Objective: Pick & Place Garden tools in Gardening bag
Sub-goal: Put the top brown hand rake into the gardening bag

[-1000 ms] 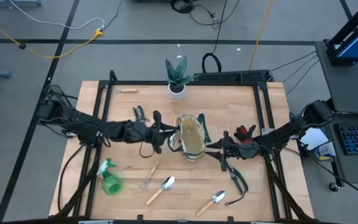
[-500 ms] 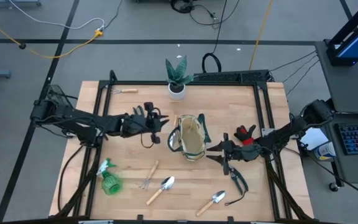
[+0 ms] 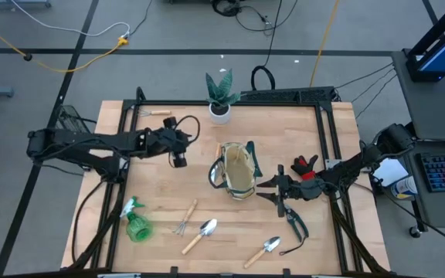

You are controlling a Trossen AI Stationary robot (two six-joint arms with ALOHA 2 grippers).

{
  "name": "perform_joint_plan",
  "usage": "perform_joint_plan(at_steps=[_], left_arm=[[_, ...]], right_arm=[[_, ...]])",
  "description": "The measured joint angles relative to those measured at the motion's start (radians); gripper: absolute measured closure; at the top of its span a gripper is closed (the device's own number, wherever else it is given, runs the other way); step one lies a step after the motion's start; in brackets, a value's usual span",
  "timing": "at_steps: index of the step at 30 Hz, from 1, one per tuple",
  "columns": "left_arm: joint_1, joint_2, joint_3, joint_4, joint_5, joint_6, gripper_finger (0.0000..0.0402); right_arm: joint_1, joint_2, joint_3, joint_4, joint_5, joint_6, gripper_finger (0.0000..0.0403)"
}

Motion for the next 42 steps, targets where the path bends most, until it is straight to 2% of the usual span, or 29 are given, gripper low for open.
perform_joint_plan(at_steps=[11,14,19,29,34,42], left_arm=[[0.21,0.0,0.0,-0.066,0.063,0.025,0.0228],[0.276,0.0,0.0,-0.091,0.123,0.022,0.0218],[0.374,0.0,0.0,-0.113,0.176,0.011,0.0215],[0.548,0.001,0.0,-0.112,0.185,0.04,0.0215],[0.636,0.014,0.0,-0.11,0.264,0.039,0.0215],[0.711,0.093,0.0,-0.101,0.293,0.05,0.0215]], right_arm=[[0.0,0.0,0.0,0.0,0.0,0.0,0.0268],[0.0,0.0,0.0,0.0,0.0,0.0,0.0268],[0.0,0.0,0.0,0.0,0.0,0.0,0.0268],[0.0,0.0,0.0,0.0,0.0,0.0,0.0268],[0.0,0.0,0.0,-0.001,0.0,0.0,0.0268],[0.0,0.0,0.0,-0.001,0.0,-0.003,0.0268]])
